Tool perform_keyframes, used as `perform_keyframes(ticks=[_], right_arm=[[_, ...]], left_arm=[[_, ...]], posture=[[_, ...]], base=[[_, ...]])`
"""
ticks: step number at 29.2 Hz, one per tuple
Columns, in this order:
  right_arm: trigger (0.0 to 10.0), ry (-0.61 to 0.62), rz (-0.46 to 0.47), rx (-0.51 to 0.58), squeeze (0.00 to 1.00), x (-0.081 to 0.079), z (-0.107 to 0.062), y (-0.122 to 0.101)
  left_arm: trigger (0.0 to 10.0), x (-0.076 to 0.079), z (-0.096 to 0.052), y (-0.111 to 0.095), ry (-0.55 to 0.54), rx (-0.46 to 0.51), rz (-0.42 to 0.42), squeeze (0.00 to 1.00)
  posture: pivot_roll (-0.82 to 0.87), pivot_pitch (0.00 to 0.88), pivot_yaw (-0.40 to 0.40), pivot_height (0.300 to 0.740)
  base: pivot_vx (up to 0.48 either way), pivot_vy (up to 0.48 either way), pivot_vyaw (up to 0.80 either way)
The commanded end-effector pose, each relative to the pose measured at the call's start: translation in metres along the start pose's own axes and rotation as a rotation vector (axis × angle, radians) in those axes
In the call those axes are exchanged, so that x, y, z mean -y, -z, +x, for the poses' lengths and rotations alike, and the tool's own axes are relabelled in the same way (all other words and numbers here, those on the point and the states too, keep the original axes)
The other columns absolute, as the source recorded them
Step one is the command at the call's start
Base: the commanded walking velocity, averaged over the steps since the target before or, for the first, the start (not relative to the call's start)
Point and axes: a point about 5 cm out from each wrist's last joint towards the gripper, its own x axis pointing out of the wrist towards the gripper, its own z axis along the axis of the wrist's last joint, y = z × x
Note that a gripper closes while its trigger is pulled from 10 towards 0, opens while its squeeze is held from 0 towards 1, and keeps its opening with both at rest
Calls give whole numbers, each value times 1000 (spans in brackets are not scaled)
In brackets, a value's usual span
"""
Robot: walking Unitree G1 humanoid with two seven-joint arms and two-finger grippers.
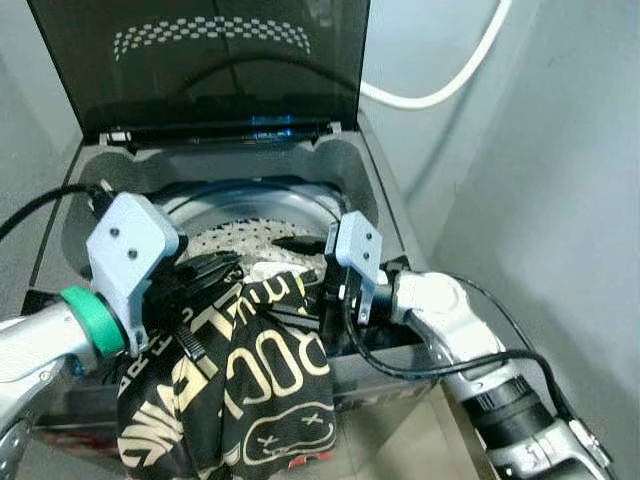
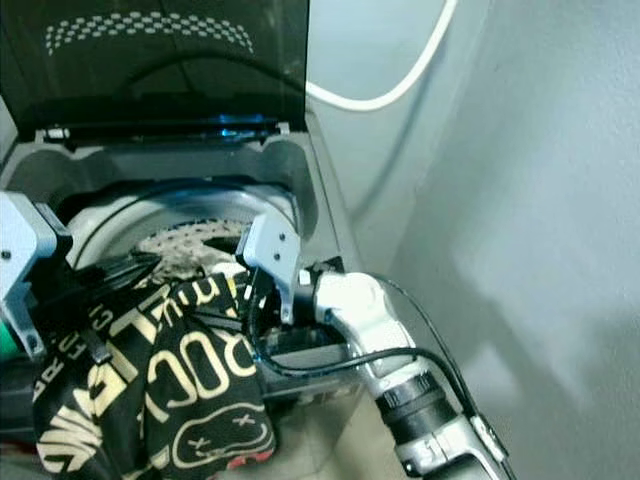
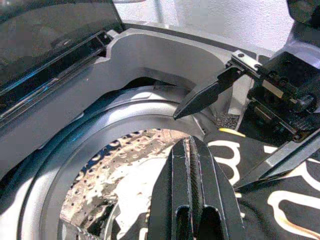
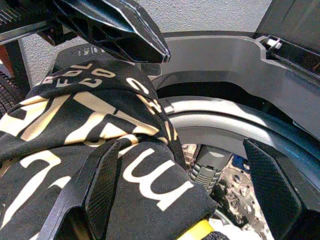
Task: Clothes washing
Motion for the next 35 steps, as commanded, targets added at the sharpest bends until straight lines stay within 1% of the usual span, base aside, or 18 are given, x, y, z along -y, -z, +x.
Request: perform_keyframes(ticks=[1, 5, 7, 10, 12, 13, 15, 18, 19, 20, 21, 22, 23, 27, 29, 31, 34, 35], right_arm=[[10000, -22, 49, -56, 0, -7, 2, 15], [10000, -20, 53, -53, 0, -7, 1, 16], [10000, 13, 57, -58, 0, -2, -1, 18], [10000, 31, 56, -59, 0, 1, 0, 19], [10000, 43, 48, -56, 0, 4, 1, 16], [10000, 53, 44, -49, 0, 7, 2, 14], [10000, 82, 24, -47, 0, 10, 11, 12], [10000, 97, 7, -46, 0, 12, 13, 11], [10000, 131, -11, -53, 0, 13, 15, 11], [10000, 131, -11, -53, 0, 13, 15, 11], [10000, 173, -45, -60, 0, 17, 15, 10], [10000, 173, -45, -60, 0, 17, 15, 10], [10000, 202, -67, -65, 0, 19, 15, 9], [10000, 262, -96, -28, 0, 24, 12, 0], [10000, 302, -86, -4, 0, 26, 10, -4], [10000, 355, -51, 31, 0, 27, 7, -8], [10000, 365, -41, 39, 0, 27, 7, -8], [10000, 368, -37, 36, 0, 26, 6, -6]], left_arm=[[10000, 3, -3, -1, 4, -6, 1, 1000], [10000, 6, -2, -1, -12, -11, 12, 1000], [10000, 10, 2, 0, -17, -17, 16, 1000], [10000, 11, 4, 1, -18, -18, 17, 1000], [10000, 12, 6, 0, -24, -14, 16, 1000], [10000, 12, 6, 1, -32, -14, 12, 1000], [10000, 8, 2, 4, -86, -32, 49, 1000], [10000, 8, 1, 4, -108, -35, 65, 1000], [10000, 7, 0, 4, -140, -40, 78, 898], [10000, 7, 0, 4, -140, -40, 78, 898], [10000, 7, 0, 2, -167, -30, 70, 55], [10000, 7, 0, 2, -167, -30, 70, 55], [10000, 7, 0, 1, -184, -24, 65, 0], [10000, 9, 2, 3, -224, -28, 58, 0], [10000, 13, 3, 5, -219, -43, 44, 0], [10000, 20, 0, 8, -157, -89, 28, 0], [10000, 22, -2, 9, -138, -111, 26, 0], [10000, 22, -5, 9, -92, -133, 18, 0]], posture=[[236, 88, 29, 740], [247, 84, 32, 740], [245, 64, 47, 740], [241, 74, 49, 740], [234, 69, 40, 740], [240, 92, 20, 740], [256, 87, -28, 740], [258, 92, -32, 740], [256, 103, -43, 740], [256, 103, -43, 740], [244, 119, -61, 740], [244, 119, -61, 740], [242, 122, -66, 740], [263, 109, -48, 740], [254, 111, -52, 740], [257, 107, -34, 740], [257, 107, -34, 740], [257, 99, -25, 740]], base=[[0, 0, 0], [0, 0, 0], [0, 0, 0], [0, 0, 0], [0, 0, 0], [0, 0, 0], [0, 0, 0], [0, 0, 0], [0, 0, 0], [0, 0, 0], [0, 0, 0], [0, 0, 0], [0, 0, 0], [0, 0, 0], [0, 0, 0], [0, 0, 0], [0, 0, 0], [0, 0, 0]])
